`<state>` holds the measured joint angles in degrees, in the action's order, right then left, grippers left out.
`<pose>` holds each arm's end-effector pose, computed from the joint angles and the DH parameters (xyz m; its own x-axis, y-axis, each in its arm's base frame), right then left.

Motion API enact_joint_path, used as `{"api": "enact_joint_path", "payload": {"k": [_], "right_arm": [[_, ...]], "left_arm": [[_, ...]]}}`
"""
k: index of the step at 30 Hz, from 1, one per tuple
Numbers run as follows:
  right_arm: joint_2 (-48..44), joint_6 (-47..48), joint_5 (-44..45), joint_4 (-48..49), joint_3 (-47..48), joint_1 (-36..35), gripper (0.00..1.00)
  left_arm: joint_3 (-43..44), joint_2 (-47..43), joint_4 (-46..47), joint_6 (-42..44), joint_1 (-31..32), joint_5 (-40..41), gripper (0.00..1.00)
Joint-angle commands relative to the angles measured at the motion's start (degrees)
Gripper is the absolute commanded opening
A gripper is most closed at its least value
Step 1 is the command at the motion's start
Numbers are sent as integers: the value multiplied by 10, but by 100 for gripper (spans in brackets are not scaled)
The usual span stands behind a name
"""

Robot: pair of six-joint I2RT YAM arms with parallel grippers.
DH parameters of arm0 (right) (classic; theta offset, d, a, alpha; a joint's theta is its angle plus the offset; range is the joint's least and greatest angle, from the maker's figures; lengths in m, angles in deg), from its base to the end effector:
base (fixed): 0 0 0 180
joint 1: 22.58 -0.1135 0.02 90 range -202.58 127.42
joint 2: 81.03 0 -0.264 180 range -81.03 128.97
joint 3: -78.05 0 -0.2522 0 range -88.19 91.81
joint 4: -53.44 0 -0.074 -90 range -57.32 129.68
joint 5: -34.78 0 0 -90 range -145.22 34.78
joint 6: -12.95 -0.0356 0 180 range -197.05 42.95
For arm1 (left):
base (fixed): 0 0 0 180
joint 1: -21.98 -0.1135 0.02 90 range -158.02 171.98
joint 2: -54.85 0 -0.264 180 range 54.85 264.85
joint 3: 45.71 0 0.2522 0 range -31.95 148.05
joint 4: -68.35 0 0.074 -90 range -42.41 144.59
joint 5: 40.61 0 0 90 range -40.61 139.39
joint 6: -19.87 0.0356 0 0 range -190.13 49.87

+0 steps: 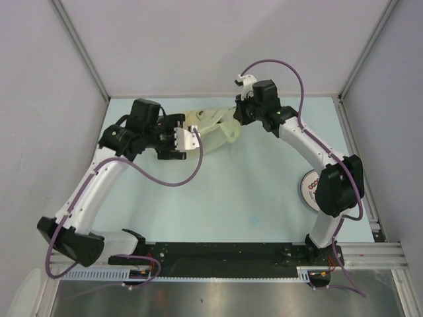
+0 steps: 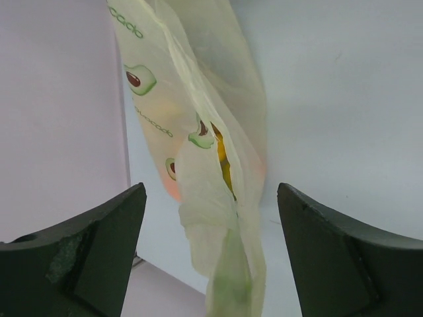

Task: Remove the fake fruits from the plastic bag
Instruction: Adjust the plastic bag at the center of the board.

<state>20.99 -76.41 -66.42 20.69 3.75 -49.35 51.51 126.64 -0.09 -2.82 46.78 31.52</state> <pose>0.3735 0.1962 0.3350 -0.4271 -0.2278 -0.8750 -0.5982 0.7969 0.0846 0.2171 -0.1123 0.3990 0.3174 0.8206 -0.4752 0.8039 0.0330 0.5939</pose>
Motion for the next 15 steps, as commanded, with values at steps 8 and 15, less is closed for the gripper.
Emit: {"api": "enact_joint_path", "payload": {"k": [8, 15], "right_arm": [[-31, -3, 7, 21, -13, 2, 0], [-6, -4, 3, 15, 9, 9, 0]], "left_arm": [[5, 5, 0, 43, -5, 114, 78], [-45, 9, 23, 18, -29, 161, 75]]}}
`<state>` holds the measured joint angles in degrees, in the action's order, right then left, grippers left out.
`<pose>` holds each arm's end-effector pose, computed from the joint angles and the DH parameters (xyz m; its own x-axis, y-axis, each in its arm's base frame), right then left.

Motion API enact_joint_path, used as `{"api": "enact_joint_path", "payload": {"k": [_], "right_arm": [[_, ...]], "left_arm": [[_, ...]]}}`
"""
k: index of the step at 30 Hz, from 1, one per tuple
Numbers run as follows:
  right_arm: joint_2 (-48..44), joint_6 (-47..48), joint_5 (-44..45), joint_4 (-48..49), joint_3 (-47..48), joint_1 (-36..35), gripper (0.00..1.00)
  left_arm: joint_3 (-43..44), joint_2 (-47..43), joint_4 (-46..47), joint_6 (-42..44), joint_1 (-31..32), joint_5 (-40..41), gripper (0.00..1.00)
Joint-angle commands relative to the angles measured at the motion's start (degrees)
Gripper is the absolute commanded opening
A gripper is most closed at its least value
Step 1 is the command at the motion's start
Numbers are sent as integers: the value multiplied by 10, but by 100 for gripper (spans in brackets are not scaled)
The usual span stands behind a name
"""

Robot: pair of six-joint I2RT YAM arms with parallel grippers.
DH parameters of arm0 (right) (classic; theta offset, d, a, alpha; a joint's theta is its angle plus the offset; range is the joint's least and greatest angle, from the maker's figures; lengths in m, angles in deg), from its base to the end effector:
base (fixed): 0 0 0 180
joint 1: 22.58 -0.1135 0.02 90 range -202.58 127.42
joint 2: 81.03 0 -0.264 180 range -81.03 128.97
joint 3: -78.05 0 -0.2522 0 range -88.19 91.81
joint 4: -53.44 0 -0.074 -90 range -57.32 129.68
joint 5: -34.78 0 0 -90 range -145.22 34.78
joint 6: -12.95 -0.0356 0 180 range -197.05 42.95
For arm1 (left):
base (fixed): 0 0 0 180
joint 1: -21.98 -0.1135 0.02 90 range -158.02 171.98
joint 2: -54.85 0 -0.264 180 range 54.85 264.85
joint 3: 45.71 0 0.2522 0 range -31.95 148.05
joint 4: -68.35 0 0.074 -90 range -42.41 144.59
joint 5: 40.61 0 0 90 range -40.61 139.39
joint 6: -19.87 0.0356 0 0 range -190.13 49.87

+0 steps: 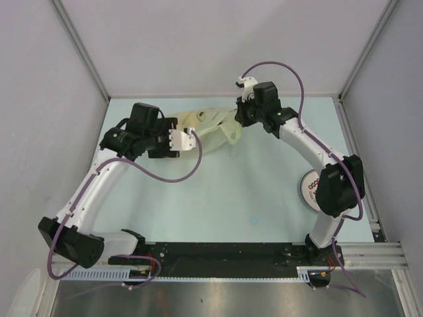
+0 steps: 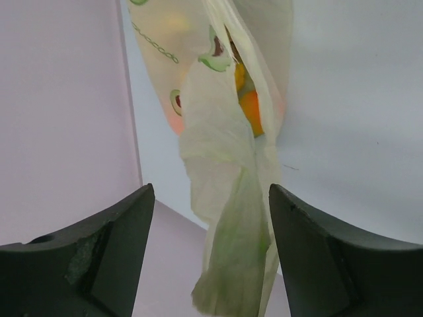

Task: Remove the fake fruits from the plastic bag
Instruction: Adjust the plastic bag at the center of the board.

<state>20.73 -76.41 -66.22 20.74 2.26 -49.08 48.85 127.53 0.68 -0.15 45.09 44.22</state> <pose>0.3727 0.1934 0.3279 -0.4443 -0.2338 -0.8649 -0.5905 0.8024 0.0865 0.2303 -0.1018 0.3811 0.1959 0.9338 -0.2994 0.7730 0.0408 0.6330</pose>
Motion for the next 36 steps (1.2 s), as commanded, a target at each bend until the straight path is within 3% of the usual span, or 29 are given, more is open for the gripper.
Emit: {"api": "enact_joint_path", "payload": {"k": [1, 3, 4, 6, 7, 8, 9, 14, 15, 18, 22, 25, 31, 34, 36], "right_arm": [[3, -4, 2, 13, 31, 7, 0], [9, -3, 1, 14, 39, 8, 0], [16, -1, 4, 20, 47, 8, 0], [27, 8, 12, 25, 60, 10, 0], [34, 14, 12, 33, 70, 10, 0], [53, 19, 15, 36, 92, 10, 0], [66, 32, 25, 43, 109, 9, 0], [173, 67, 87, 75, 263, 5, 0], [212, 76, 99, 77, 335, 3, 0], [258, 111, 109, 97, 439, 0, 0], [264, 140, 140, 145, 479, 5, 0], [248, 150, 162, 168, 478, 17, 0], [202, 168, 137, 148, 426, 41, 0], [164, 179, 115, 105, 332, 43, 0], [115, 177, 92, 88, 220, 43, 0]], "left_arm": [[-19, 5, 15, -16, -18, 28, 75], [-13, 20, 36, -43, -30, 17, 69], [-13, 26, 50, -56, -34, 12, 55], [9, 60, 90, -110, -52, 4, 36], [27, 75, 100, -134, -59, -1, 14], [72, 96, 108, -162, -66, -14, 3], [97, 128, 130, -228, -82, -19, 0], [225, 198, 240, -417, -117, -18, 0], [238, 204, 276, -462, -121, 1, 0], [272, 205, 338, -504, -122, 11, 0], [248, 147, 428, -531, -120, -1, 0], [207, 111, 463, -550, -119, -5, 0], [41, 12, 481, -524, -119, 1, 0], [-40, -18, 448, -534, -118, -40, 0], [-96, -37, 429, -575, -112, -67, 1]]}}
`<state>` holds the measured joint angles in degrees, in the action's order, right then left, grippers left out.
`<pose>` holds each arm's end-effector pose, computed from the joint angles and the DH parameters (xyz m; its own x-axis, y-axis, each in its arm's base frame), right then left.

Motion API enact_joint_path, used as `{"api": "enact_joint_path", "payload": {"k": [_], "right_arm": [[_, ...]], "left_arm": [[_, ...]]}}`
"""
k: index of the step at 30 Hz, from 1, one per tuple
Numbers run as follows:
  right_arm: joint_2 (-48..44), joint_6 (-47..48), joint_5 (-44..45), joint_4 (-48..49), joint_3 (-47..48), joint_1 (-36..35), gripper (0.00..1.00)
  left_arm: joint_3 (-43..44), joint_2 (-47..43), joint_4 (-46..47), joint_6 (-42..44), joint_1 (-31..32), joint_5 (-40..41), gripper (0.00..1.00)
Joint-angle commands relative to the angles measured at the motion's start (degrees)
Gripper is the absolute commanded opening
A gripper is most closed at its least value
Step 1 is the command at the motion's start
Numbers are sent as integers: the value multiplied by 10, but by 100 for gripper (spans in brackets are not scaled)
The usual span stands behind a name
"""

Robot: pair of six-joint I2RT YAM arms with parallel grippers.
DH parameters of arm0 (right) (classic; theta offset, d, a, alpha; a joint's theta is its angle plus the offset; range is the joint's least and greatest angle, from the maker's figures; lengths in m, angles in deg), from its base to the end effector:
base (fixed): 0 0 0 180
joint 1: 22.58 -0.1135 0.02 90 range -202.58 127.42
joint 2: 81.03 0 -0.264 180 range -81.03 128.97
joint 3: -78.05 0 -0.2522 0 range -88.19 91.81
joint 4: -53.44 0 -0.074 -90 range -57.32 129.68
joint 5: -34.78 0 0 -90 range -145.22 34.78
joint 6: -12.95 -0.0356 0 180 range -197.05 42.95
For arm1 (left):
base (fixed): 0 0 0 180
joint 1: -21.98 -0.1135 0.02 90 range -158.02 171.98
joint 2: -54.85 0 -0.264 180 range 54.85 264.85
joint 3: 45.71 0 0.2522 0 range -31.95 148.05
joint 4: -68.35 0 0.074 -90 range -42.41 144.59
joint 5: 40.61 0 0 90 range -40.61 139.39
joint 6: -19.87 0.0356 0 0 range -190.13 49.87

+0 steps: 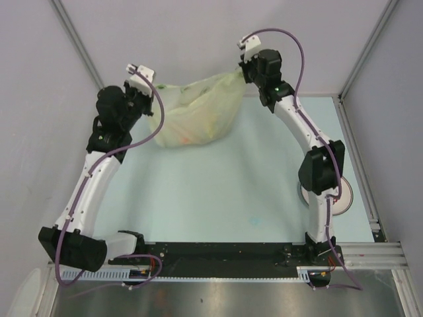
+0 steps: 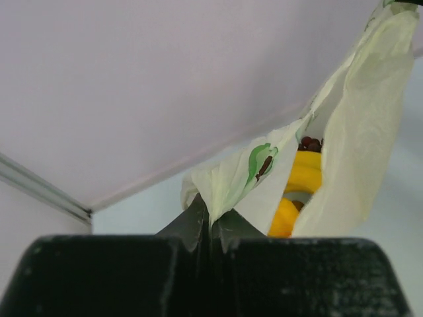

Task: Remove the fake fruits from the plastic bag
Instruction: Adjust the plastic bag at the center of the board.

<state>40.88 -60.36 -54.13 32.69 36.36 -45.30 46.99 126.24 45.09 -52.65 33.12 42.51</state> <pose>0.4714 0.1966 0.4005 0.0389 -0.2950 -0.9547 -0.3732 0.8820 -0.2877 0.2739 -0.0583 0.4516 0.0611 0.2919 -0.9545 0.3050 0.9051 0.2963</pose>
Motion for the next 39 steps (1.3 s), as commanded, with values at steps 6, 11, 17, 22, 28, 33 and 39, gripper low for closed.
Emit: {"api": "enact_joint_path", "payload": {"k": [6, 11, 17, 22, 28, 33, 39], "right_arm": [[-258, 64, -125, -90, -342, 0, 0], [-329, 88, -135, -158, -393, -17, 32], [-292, -52, -85, -140, -385, -11, 34], [-248, -154, -74, -177, -339, 8, 56], [-217, -212, -105, -180, -324, 31, 25], [-174, -222, -86, -203, -240, 52, 9], [-180, -267, -127, -205, -262, 82, 58]], "left_arm": [[-142, -70, -52, -141, 28, -64, 0], [-151, -84, -68, -163, 29, -87, 0], [-133, -69, -6, -151, 33, -80, 1], [-96, -40, -10, -119, 32, -75, 0], [-95, -34, 4, -141, 32, -66, 0], [-49, 3, -1, -122, 32, -41, 0], [-27, 24, -2, -119, 31, -52, 0]]}}
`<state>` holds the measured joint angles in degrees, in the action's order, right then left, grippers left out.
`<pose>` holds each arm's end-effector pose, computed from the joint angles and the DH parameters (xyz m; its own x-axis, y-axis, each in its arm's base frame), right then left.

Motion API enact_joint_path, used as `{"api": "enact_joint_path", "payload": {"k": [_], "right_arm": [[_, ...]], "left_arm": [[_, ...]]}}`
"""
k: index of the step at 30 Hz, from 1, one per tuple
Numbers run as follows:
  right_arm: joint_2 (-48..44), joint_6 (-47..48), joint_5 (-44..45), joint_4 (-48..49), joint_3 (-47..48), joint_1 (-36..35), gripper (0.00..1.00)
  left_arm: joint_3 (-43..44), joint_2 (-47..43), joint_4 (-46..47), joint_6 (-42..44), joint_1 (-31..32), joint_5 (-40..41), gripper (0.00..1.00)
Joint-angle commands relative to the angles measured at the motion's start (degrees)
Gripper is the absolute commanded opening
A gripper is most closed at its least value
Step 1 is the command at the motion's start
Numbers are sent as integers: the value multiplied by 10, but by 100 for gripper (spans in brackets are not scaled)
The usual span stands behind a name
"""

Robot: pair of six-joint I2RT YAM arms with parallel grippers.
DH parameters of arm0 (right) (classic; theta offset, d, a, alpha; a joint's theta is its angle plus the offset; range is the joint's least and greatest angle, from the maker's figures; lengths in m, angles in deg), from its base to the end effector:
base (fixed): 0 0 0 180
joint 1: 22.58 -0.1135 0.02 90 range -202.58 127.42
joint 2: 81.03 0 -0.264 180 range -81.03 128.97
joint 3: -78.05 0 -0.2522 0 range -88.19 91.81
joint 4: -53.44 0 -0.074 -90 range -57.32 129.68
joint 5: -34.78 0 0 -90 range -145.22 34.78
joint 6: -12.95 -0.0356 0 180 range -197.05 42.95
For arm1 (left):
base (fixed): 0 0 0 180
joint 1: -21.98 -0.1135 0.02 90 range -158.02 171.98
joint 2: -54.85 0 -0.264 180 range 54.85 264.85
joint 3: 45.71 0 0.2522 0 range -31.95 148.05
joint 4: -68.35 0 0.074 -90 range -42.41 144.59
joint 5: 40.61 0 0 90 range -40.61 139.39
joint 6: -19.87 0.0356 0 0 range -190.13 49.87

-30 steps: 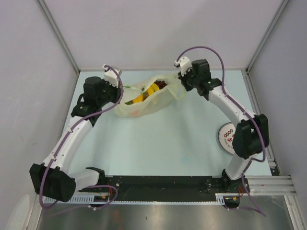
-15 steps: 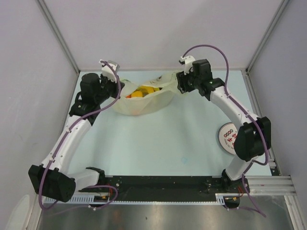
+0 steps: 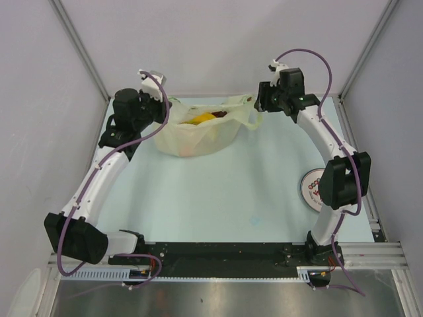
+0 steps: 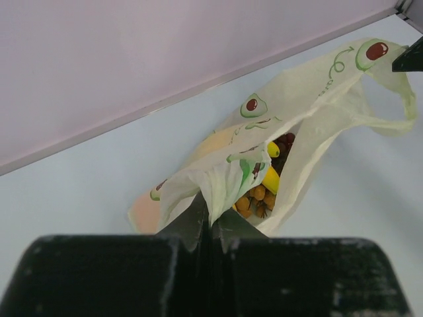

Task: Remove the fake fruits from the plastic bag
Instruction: Adjust the plastic bag at the center of the board.

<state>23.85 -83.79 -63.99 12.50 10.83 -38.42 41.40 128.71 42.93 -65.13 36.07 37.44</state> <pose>0.4114 0.1224 0.3438 -0.5670 -0.0403 -0.8227 -0.3284 0.9270 0.1809 0.2877 -0.0798 0.4020 -0.1658 0.1295 -0.9776 0.4507 0.8917 0.0417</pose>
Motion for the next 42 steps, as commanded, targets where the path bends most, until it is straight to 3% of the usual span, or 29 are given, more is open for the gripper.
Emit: {"api": "enact_joint_path", "payload": {"k": [1, 7, 9, 11, 12, 14, 16, 19, 23, 24, 25, 30, 32, 35, 41, 42], "right_arm": [[-13, -37, -35, -1, -19, 12, 60], [-21, -61, -56, 12, -70, 7, 61], [-8, -70, -77, 25, -65, 9, 48], [7, -71, -82, 35, -51, 9, 42], [29, -69, -84, 41, -39, 10, 20], [45, -66, -58, 50, 16, 9, 0], [82, -60, -45, 75, 106, 10, 0], [165, -30, -49, 101, 230, 8, 0], [257, -36, -12, 192, 402, 18, 0], [289, -44, 13, 207, 431, 19, 0], [300, -37, 28, 219, 475, 19, 0], [292, 11, 43, 329, 491, 6, 0], [278, 20, 39, 353, 488, 7, 0], [265, 32, 28, 354, 467, 9, 0], [169, 53, -42, 319, 279, 12, 0], [151, 57, -68, 316, 202, 11, 0]], "left_arm": [[29, 1, 21, 4, 2, -3, 0], [30, 8, 24, -12, 2, -7, 0], [29, 11, 30, -12, 2, -7, 0], [33, 20, 37, -13, 2, -7, 0], [36, 25, 38, -11, 1, -5, 0], [47, 46, 52, -5, 0, 6, 0], [67, 70, 66, -4, -6, 33, 0], [162, 152, 73, -21, -32, 33, 0], [424, 333, 18, -82, -71, -2, 0], [516, 356, 9, -86, -73, -17, 0], [556, 380, 0, -76, -72, -16, 0], [668, 409, 36, 12, -61, -19, 0], [657, 390, 55, 30, -61, -10, 0], [568, 326, 98, 57, -64, -6, 0], [211, 129, 160, 70, -62, -30, 0], [125, 108, 155, 68, -61, -34, 0]]}}
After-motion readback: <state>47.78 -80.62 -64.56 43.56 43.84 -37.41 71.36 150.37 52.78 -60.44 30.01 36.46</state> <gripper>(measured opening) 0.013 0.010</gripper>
